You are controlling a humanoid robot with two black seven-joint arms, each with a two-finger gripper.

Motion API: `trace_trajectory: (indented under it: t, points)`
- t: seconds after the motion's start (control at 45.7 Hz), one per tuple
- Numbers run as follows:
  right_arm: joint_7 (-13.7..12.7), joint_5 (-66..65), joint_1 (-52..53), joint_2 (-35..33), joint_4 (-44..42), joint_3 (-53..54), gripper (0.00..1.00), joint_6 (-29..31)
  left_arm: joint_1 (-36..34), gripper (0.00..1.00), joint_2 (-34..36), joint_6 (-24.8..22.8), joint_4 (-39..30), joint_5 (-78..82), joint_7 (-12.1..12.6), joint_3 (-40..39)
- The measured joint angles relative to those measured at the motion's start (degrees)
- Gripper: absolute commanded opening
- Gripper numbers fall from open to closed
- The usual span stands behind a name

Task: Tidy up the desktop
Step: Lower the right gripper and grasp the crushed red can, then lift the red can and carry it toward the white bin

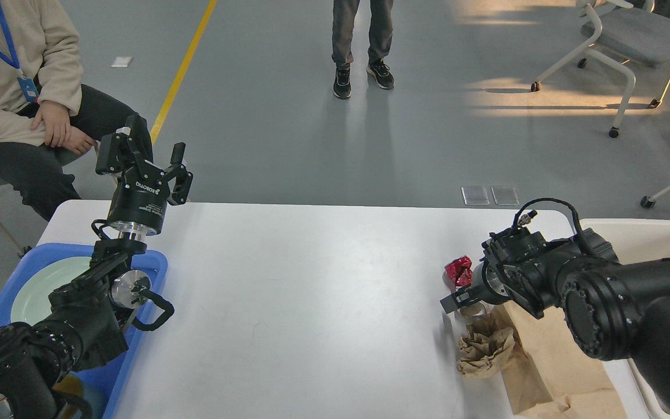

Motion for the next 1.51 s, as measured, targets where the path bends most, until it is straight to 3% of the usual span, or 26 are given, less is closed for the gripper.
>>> trace_trajectory:
  t: [0.088,0.35,0.591,1.007,1.51]
  points:
    - [-0.1,0.0,0.0,0.0,0.1,0.0,0.55,0.0,0.0,0.96,0.0,0.0,0.0,0.0,0.0,0.0]
    - [-3.0,-0.1,-0.1,-0.1,0.7,-0.1,0.32,1.0,0.0,0.96,0.0,0.0,0.0,0.0,0.0,0.0]
    - [-3.6,-0.1,0.5,-0.2,0.9,-0.1,0.0,3.9,0.0,0.96,0.0,0.0,0.0,0.0,0.0,0.0]
    - [-3.6,0.4,6.5,-0.2,1.1,2.2,0.0,12.5,0.0,0.96,0.0,0.0,0.0,0.0,0.0,0.0]
    - [-3.0,8.2,33.6,-5.3,9.2,8.1,0.0,38.2,0.0,0.96,0.0,0.0,0.0,0.0,0.0,0.0]
